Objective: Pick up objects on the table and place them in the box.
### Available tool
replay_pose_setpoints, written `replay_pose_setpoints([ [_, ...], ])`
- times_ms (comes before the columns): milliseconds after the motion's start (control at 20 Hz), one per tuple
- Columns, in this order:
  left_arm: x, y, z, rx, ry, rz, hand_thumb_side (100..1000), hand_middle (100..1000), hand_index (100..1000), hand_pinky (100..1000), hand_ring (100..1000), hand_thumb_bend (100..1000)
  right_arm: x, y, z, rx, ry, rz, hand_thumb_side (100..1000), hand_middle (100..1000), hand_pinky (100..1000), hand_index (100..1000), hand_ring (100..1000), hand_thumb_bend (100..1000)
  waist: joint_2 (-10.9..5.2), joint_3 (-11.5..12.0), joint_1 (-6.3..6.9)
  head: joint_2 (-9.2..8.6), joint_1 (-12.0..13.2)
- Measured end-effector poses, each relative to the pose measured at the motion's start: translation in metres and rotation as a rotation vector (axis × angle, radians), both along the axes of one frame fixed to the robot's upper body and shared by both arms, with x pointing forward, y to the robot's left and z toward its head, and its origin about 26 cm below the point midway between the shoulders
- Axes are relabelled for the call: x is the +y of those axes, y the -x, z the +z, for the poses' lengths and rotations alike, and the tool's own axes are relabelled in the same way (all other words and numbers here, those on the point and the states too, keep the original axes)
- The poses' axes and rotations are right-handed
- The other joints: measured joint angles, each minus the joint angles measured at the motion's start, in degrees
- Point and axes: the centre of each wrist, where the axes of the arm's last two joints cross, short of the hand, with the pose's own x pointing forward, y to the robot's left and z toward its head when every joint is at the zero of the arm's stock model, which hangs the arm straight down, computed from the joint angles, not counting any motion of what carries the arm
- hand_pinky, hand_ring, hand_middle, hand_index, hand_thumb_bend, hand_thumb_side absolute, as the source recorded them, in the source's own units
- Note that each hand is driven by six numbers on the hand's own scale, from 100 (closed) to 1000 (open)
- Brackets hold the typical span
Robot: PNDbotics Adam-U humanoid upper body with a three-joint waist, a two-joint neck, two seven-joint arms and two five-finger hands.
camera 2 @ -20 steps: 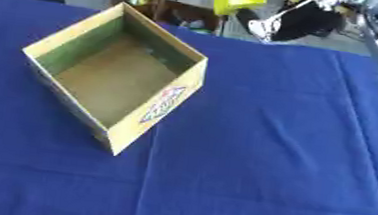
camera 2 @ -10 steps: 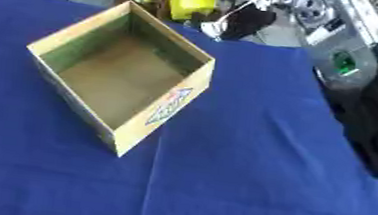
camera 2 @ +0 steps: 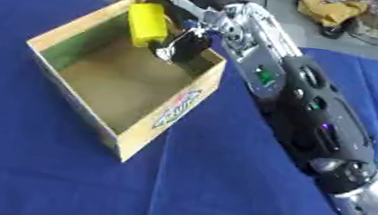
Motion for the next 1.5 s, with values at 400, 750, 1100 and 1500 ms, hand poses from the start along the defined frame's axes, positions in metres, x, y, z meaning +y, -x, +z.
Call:
replay_pose_setpoints([
  [400, -0.003, -0.001, 0.002, -0.004, 0.004, -0.012, 979, 385, 662, 240, 370, 100, 0.019, -0.018, -0.022, 0.001, 0.057, -0.024, 185, 258, 711, 369, 521, 100, 0.2, 0.76, -0.23, -0.51, -0.63],
  [750, -0.004, -0.001, 0.004, -0.008, 0.005, -0.021, 981, 385, 662, 240, 370, 100, 0.025, -0.026, -0.034, -0.01, 0.123, -0.047, 222, 359, 727, 570, 581, 100, 0.2, 0.93, -0.49, -0.58, -0.57],
  [1100, -0.004, -0.001, 0.004, -0.007, 0.004, -0.021, 982, 384, 661, 240, 369, 100, 0.029, -0.022, -0.03, 0.0, 0.171, -0.02, 589, 630, 819, 931, 760, 100, 0.2, 0.54, -0.5, -0.58, 0.04],
  [1500, -0.004, -0.001, 0.002, 0.002, 0.006, -0.016, 983, 385, 662, 241, 370, 100, 0.029, -0.01, -0.016, -0.056, 0.156, 0.018, 864, 784, 912, 1000, 864, 168, 0.1, -0.08, -0.47, -0.55, 0.66],
])
